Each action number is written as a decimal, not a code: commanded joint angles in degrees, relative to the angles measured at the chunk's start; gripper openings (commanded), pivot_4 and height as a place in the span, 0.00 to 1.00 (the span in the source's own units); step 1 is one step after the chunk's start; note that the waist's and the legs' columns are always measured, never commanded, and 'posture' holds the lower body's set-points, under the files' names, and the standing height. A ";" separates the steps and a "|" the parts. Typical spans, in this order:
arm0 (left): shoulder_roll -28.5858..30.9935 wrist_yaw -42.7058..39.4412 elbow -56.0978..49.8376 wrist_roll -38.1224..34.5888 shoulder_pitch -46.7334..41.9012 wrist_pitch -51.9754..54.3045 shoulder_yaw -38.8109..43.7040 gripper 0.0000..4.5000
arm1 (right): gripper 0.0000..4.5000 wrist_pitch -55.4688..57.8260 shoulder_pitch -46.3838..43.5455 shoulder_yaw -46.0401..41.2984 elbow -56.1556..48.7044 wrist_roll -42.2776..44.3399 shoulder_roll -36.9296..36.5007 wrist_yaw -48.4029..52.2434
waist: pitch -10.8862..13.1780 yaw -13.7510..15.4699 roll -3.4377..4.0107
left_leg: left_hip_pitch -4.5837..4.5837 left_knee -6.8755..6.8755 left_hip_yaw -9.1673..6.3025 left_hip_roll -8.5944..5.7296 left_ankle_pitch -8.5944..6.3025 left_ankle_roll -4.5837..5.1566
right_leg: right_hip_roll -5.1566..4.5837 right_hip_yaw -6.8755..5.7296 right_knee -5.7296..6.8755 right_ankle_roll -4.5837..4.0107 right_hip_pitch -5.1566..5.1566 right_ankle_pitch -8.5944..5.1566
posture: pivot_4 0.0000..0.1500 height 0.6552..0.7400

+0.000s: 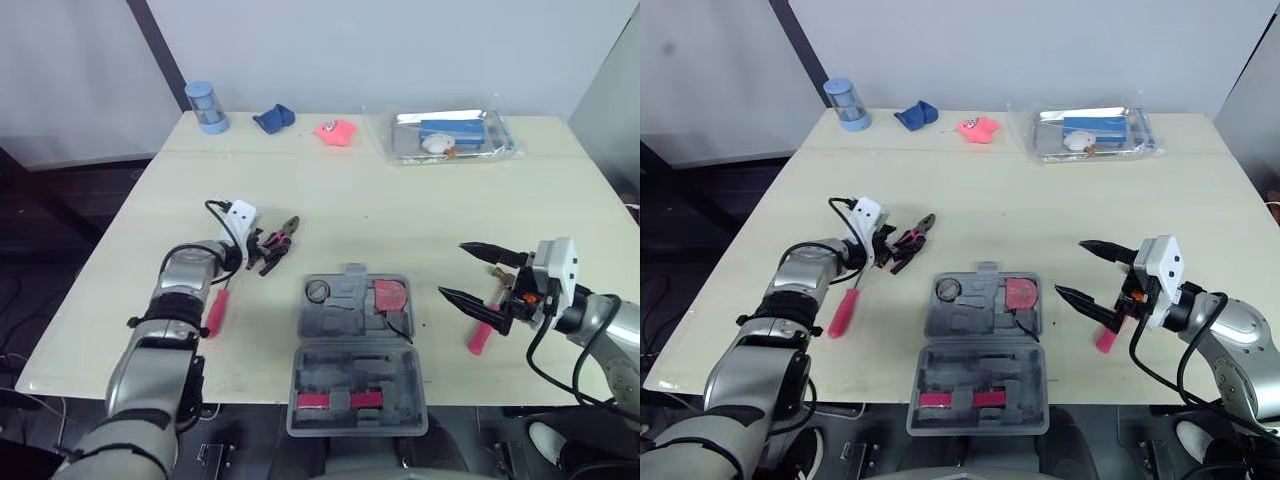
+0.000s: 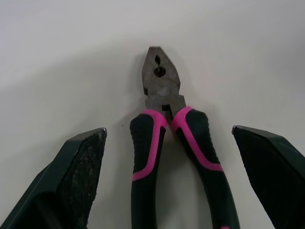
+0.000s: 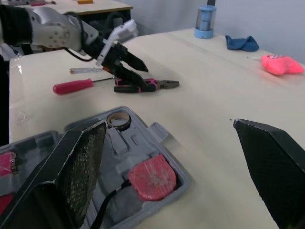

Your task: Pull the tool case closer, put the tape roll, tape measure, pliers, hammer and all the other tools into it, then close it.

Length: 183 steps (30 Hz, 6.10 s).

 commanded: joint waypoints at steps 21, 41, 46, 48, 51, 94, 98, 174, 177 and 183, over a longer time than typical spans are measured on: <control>-3.14 5.19 5.92 1.52 -2.02 4.85 2.19 1.00 | 1.00 -1.73 -0.05 -1.39 -1.94 -1.82 -2.45 0.91 | 0.00 -0.18 0.00 | 0.05 0.04 -0.04 -0.02 0.00 0.00 | 0.00 0.00 0.07 0.00 0.01 0.00 | 1.00 1.00; -1.18 0.63 -6.02 1.82 0.61 3.87 0.76 0.55 | 1.00 -2.17 -0.30 -0.49 -0.38 -4.37 -2.55 0.16 | -0.01 -0.18 0.01 | 0.05 0.05 -0.04 -0.03 0.01 0.00 | -0.01 0.00 0.07 0.00 0.02 0.00 | 1.00 1.00; 1.49 -9.95 -19.84 -0.34 2.23 8.32 -1.57 0.55 | 1.00 1.46 -2.72 1.90 -0.10 -5.26 -4.03 0.02 | 0.03 0.00 -0.03 | -0.06 0.07 -0.09 -0.03 0.01 -0.01 | -0.01 -0.04 0.05 0.00 -0.02 0.00 | 1.00 1.00; 2.46 -13.07 -24.09 -0.56 2.09 9.90 -2.84 0.55 | 1.00 2.01 -4.51 3.46 0.46 -6.22 -4.31 0.18 | 0.04 0.03 -0.04 | -0.10 0.09 -0.10 -0.03 0.01 -0.01 | -0.02 -0.05 0.04 0.00 -0.02 0.00 | 1.00 1.00; 3.64 -20.66 -31.47 -1.79 0.83 12.76 -6.03 0.55 | 1.00 4.65 -9.56 7.72 1.68 -8.58 -4.83 0.10 | 0.05 -0.08 -0.02 | -0.09 0.13 -0.11 -0.03 0.01 -0.01 | -0.01 -0.06 0.05 0.00 -0.02 0.00 | 1.00 1.00; -2.61 -36.40 -43.56 0.35 -3.67 10.27 -23.19 0.55 | 0.23 35.29 -39.46 34.97 2.60 -22.15 -4.67 1.51 | 0.10 -0.23 0.01 | -1.06 0.64 -0.21 -0.08 0.13 -0.20 | -0.01 -0.14 0.47 -0.01 -0.95 0.01 | 1.00 1.00; -1.61 -36.99 -43.18 -2.21 -2.93 9.76 -20.12 0.83 | 0.23 34.91 -38.88 34.89 2.14 -22.67 -5.07 1.45 | 0.10 -0.25 0.01 | -1.06 0.64 -0.21 -0.08 0.13 -0.20 | -0.02 -0.13 0.48 -0.01 -0.95 0.01 | 1.00 1.00; 27.00 -46.53 -55.65 -29.28 49.06 -3.54 24.69 0.98 | 0.23 41.56 -52.03 63.07 13.18 -39.59 13.40 2.43 | 0.24 -2.00 0.22 | -1.05 0.55 -0.12 -0.02 0.00 0.00 | -0.02 -0.07 0.93 -0.08 -1.39 -0.02 | 1.00 1.00; 26.98 -46.52 -55.78 -29.33 49.09 -3.43 24.62 0.98 | 0.23 40.57 -52.04 63.01 13.53 -39.77 13.25 2.76 | 0.24 -2.09 0.22 | -1.05 0.55 -0.12 -0.02 0.01 0.00 | -0.02 -0.07 0.94 -0.08 -1.40 -0.02 | 1.00 1.00; 26.90 -46.64 -55.67 -29.49 48.93 -3.27 24.25 1.00 | 0.80 40.46 -51.63 61.12 13.05 -39.38 12.56 2.76 | 0.24 -2.36 0.22 | -1.04 0.54 -0.12 -0.02 0.00 0.00 | -0.03 -0.07 0.93 -0.08 -1.40 -0.02 | 1.00 1.00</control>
